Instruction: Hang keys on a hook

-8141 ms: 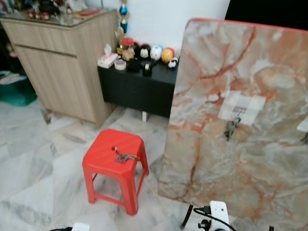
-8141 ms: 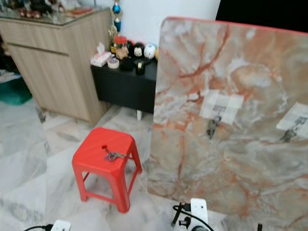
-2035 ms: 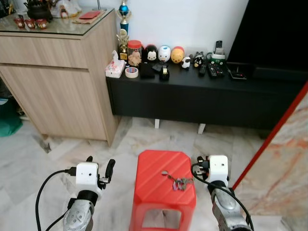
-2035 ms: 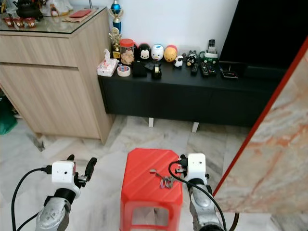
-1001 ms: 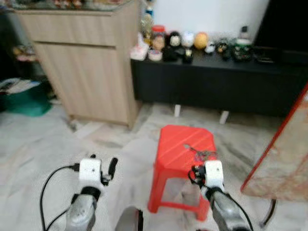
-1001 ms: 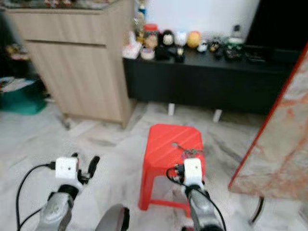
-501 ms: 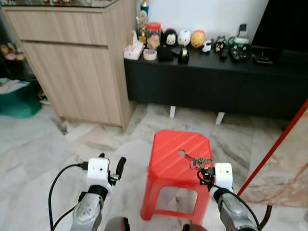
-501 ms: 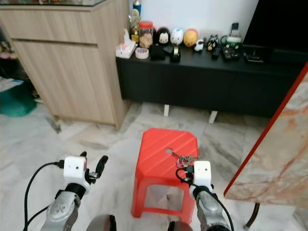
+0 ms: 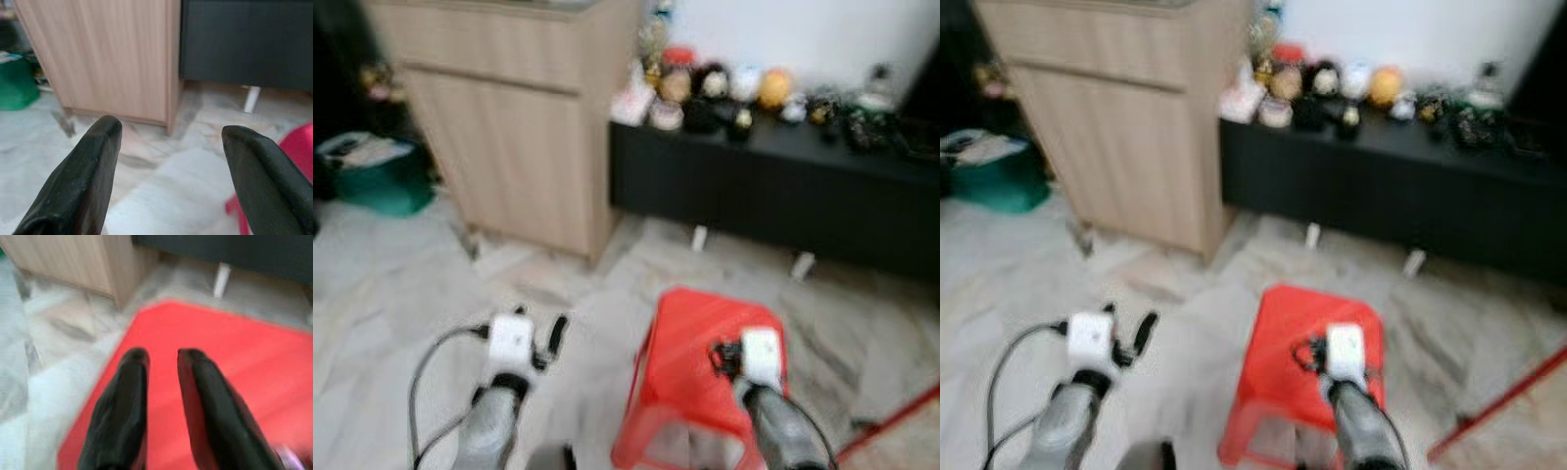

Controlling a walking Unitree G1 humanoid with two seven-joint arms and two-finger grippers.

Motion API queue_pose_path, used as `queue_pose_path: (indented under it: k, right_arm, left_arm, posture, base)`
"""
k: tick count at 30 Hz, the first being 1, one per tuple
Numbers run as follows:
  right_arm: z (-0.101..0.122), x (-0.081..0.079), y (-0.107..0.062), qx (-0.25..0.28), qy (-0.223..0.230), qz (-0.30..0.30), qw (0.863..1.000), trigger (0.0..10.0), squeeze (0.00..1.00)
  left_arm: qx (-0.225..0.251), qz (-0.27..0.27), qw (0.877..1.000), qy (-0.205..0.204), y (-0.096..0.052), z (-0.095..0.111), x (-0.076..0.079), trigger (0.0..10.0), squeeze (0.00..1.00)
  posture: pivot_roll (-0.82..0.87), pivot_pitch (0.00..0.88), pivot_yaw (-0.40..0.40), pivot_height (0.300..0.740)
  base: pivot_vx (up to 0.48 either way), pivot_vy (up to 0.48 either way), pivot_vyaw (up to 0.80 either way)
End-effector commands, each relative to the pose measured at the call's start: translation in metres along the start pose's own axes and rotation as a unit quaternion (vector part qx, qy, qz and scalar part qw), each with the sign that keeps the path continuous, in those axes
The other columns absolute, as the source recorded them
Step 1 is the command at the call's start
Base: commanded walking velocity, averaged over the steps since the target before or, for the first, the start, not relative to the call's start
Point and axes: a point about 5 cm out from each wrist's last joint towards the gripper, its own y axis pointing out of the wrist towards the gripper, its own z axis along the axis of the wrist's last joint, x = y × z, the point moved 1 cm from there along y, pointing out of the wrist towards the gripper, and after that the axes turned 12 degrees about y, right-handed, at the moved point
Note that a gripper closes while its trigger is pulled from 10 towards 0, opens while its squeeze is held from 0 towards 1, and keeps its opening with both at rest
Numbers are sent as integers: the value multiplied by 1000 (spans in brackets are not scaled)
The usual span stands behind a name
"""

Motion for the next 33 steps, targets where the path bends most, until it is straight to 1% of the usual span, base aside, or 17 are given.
queue_pose_path:
  k: [1, 7, 9, 12, 15, 17, 19, 24, 26, 31, 33]
  right_arm:
    - [-2, 22, -7, -3, -2, -34, 999, 10000, 0]
    - [5, 28, -5, 9, 6, -73, 997, 10000, 0]
    - [6, 32, -4, 8, 14, -94, 995, 10000, 0]
    - [8, 40, -4, -2, 33, -134, 990, 10000, 0]
    - [5, 46, -4, -24, 48, -160, 986, 10000, 0]
    - [6, 48, -4, -27, 53, -170, 984, 10000, 0]
    - [6, 48, -4, -25, 65, -173, 982, 10000, 0]
    - [19, 46, 1, -16, 34, -167, 985, 10000, 0]
    - [20, 44, 3, -18, 39, -167, 985, 10000, 0]
    - [27, 42, 5, -7, 35, -164, 986, 10000, 0]
    - [28, 43, 5, 2, 44, -165, 985, 10000, 0]
  left_arm:
    - [9, -19, 1000, -9, 3, 5, 14, 10000, 0]
    - [9, -31, 999, -14, 3, 5, 17, 10000, 0]
    - [9, -32, 999, -15, 3, 5, 17, 10000, 0]
    - [9, -37, 999, -17, 3, 5, 19, 10000, 0]
    - [8, -42, 999, -17, 3, 5, 20, 10000, 0]
    - [8, -44, 999, -17, 3, 5, 21, 10000, 0]
    - [9, -46, 999, -17, 4, 5, 22, 10000, 0]
    - [14, -51, 999, -13, 12, 8, 21, 10000, 0]
    - [16, -55, 998, -11, 15, 8, 22, 10000, 0]
    - [22, -60, 998, -7, 20, 12, 22, 10000, 0]
    - [23, -61, 998, -6, 20, 13, 23, 10000, 0]
  posture:
    - [70, 0, -58, 622]
    - [70, 0, -58, 622]
    - [70, 0, -58, 622]
    - [66, 0, -55, 622]
    - [66, 0, -53, 622]
    - [68, 0, -54, 622]
    - [70, 0, -55, 622]
    - [69, 0, -56, 622]
    - [68, 0, -56, 622]
    - [66, 0, -56, 587]
    - [68, 0, -57, 587]
  base:
    - [0, 0, 0]
    - [0, 0, 0]
    - [0, 0, 0]
    - [0, 0, 0]
    - [0, 0, 0]
    - [0, 0, 0]
    - [0, 0, 0]
    - [0, 0, 0]
    - [0, 0, 0]
    - [0, 0, 0]
    - [0, 0, 0]
